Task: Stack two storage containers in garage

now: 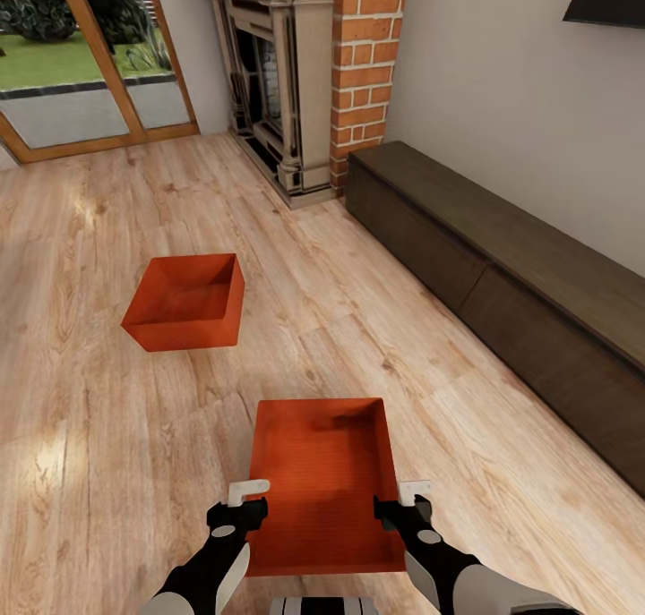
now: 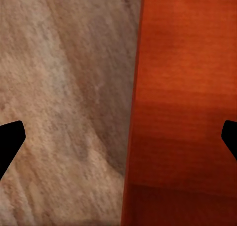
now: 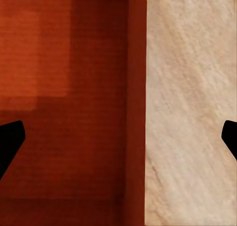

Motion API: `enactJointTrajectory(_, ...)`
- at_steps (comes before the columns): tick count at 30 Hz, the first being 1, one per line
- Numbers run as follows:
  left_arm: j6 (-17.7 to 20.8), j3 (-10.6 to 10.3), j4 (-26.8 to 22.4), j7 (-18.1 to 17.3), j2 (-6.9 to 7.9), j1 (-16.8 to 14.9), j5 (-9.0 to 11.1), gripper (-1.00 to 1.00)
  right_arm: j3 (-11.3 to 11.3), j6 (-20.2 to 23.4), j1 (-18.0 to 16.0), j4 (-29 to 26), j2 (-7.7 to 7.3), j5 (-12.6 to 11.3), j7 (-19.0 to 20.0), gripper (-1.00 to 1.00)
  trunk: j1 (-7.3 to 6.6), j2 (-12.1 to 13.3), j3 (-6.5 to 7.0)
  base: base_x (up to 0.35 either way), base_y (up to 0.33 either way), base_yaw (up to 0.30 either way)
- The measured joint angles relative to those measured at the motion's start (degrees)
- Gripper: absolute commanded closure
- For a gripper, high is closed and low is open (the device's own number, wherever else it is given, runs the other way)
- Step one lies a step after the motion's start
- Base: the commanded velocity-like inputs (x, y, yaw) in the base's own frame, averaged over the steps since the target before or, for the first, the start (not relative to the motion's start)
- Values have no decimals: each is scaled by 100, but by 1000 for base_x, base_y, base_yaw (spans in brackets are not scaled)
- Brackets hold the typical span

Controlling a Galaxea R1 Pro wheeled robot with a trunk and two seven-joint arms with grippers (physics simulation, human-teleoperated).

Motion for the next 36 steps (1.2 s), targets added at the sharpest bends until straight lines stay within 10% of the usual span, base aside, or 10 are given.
enactJointTrajectory(36,-8,-6,0,0,0,-1,0,-100,-67,-7,0,-8,-46,0,-2,-100,65,-119,-53,0,0,0)
